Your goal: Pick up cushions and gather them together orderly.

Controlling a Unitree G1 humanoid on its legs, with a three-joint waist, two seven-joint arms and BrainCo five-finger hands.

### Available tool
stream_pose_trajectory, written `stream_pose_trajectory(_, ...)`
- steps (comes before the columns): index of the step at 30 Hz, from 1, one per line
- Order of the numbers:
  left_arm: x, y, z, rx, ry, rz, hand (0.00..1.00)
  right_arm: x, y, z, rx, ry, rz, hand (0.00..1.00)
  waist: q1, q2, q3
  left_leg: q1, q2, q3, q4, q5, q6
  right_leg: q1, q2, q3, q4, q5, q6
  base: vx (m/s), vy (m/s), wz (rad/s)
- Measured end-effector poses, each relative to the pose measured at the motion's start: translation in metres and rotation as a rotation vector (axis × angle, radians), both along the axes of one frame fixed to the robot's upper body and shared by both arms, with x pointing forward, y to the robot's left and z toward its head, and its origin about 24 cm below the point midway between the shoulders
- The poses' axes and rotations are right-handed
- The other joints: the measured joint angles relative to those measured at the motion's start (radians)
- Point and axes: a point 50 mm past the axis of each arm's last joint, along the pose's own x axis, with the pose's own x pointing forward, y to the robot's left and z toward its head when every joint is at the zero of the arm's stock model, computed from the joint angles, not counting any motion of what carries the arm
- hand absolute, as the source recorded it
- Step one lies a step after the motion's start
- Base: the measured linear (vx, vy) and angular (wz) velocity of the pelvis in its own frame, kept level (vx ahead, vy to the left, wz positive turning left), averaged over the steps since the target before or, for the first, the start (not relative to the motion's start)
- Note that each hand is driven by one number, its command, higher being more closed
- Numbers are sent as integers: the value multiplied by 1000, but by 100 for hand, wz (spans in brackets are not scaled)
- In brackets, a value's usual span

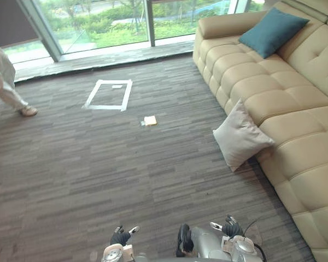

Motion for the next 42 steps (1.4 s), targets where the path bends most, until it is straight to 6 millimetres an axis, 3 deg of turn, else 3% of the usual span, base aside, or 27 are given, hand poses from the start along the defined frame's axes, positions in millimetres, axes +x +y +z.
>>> stream_pose_trajectory(1,1,3,2,10,-12,4,0,-1,4,-1,18,6,-8,0,4,-16,-3,-41,0,19,-10,-19,13,36,0,27,-27,-5,2,660,-82,-123)
stream_pose_trajectory(2,3,5,4,13,-29,21,0,-4,7,-3,26,21,-14,0,15,-32,-11,-136,-2,38,-113,-56,53,102,-1,92,-78,-7,18,449,-46,-96)
stream_pose_trajectory(5,6,3,5,10,-57,32,0,-3,6,-3,20,19,-17,0,25,-23,-12,-230,-27,-2,-288,-73,60,165,-8,177,-109,-22,46,428,79,-106)
stream_pose_trajectory(9,12,2,8,7,-93,43,0,-7,8,-4,17,28,-26,0,56,-23,-13,-310,-82,-153,-550,-46,27,228,-45,325,-135,-93,102,432,265,-112)
stream_pose_trajectory(11,8,2,7,7,-78,52,0,-9,7,-5,10,33,-31,0,56,-17,-33,-313,-74,-144,-619,-21,58,231,-59,397,-109,-149,140,500,411,-101)
stream_pose_trajectory(12,6,3,6,10,-70,61,0,-16,8,-7,13,53,-35,0,57,-15,-49,-299,-79,-138,-620,33,64,240,-75,432,-84,-178,160,573,482,-114)
stream_pose_trajectory(13,5,7,6,19,-67,72,0,-18,11,-8,22,61,-30,0,64,-42,-60,-271,-90,-87,-602,67,54,217,-101,451,-5,-193,191,660,586,-122)
stream_pose_trajectory(14,2,13,6,35,-58,85,0,-18,19,-9,39,62,-22,0,67,-69,-70,-242,-106,-41,-607,53,60,178,-130,447,93,-198,204,531,486,-122)
stream_pose_trajectory(16,0,20,4,53,-28,87,0,-13,25,-8,53,45,0,0,60,-88,-72,-137,-132,52,-635,-2,87,9,-201,345,424,-133,261,480,475,-107)
stream_pose_trajectory(19,0,16,2,47,1,64,0,-10,26,-6,57,23,5,0,48,-82,-70,27,-147,110,-756,-17,98,-72,-244,158,534,-150,235,344,291,-49)
stream_pose_trajectory(23,2,7,-1,38,20,7,0,-1,23,-2,53,-10,5,0,42,-54,-64,182,-149,209,-908,-15,93,-185,-234,-123,350,-146,198,328,187,-52)
stream_pose_trajectory(26,4,1,-2,25,32,-37,0,7,19,1,47,-36,-13,0,30,-37,-52,229,-153,234,-943,-17,90,-261,-159,-194,164,-30,120,424,55,-36)
stream_pose_trajectory(27,5,1,-2,23,31,-47,0,6,18,1,45,-36,-15,0,24,-41,-52,252,-166,232,-941,-28,71,-245,-141,-194,63,67,89,497,-37,-6)
stream_pose_trajectory(28,3,-2,-3,18,40,-53,0,6,16,2,43,-45,-19,0,15,-41,-45,281,-173,219,-939,-43,50,-225,-138,-200,51,109,6,501,-48,-8)
stream_pose_trajectory(29,5,-11,-4,-3,37,-65,0,11,9,5,21,-56,-18,0,15,1,-34,308,-149,215,-936,-50,36,-216,-128,-214,87,102,2,467,-69,11)
stream_pose_trajectory(31,13,-23,-1,-27,4,-88,0,10,2,6,11,-60,-43,0,-2,14,-26,271,-127,172,-782,-38,16,-178,-143,-222,117,7,19,418,-158,19)
stream_pose_trajectory(34,20,-22,3,-27,-34,-82,0,8,3,4,10,-46,-37,0,0,14,-19,83,-7,91,-281,2,14,-73,-87,-188,56,-34,27,312,-166,-18)
stream_pose_trajectory(36,23,-20,5,-26,-55,-62,0,7,7,3,14,-34,-16,0,8,12,-16,-8,30,85,-123,-27,14,-7,-58,-139,15,-49,24,318,-118,-78)
stream_pose_trajectory(39,26,-21,8,-30,-73,-52,0,3,7,1,16,-13,-21,0,18,-1,-16,-103,7,67,-210,-67,48,68,-53,-61,-23,-58,42,315,-43,-100)
stream_pose_trajectory(40,27,-22,8,-32,-79,-50,0,1,7,0,15,-8,-26,0,26,-2,-16,-132,-15,41,-304,-75,59,93,-55,-22,-42,-62,49,221,32,-81)
stream_pose_trajectory(42,29,-23,9,-32,-87,-50,0,3,7,1,10,-10,-29,0,34,-3,-17,-174,-60,-32,-408,-76,58,127,-57,29,-57,-69,62,339,114,-83)
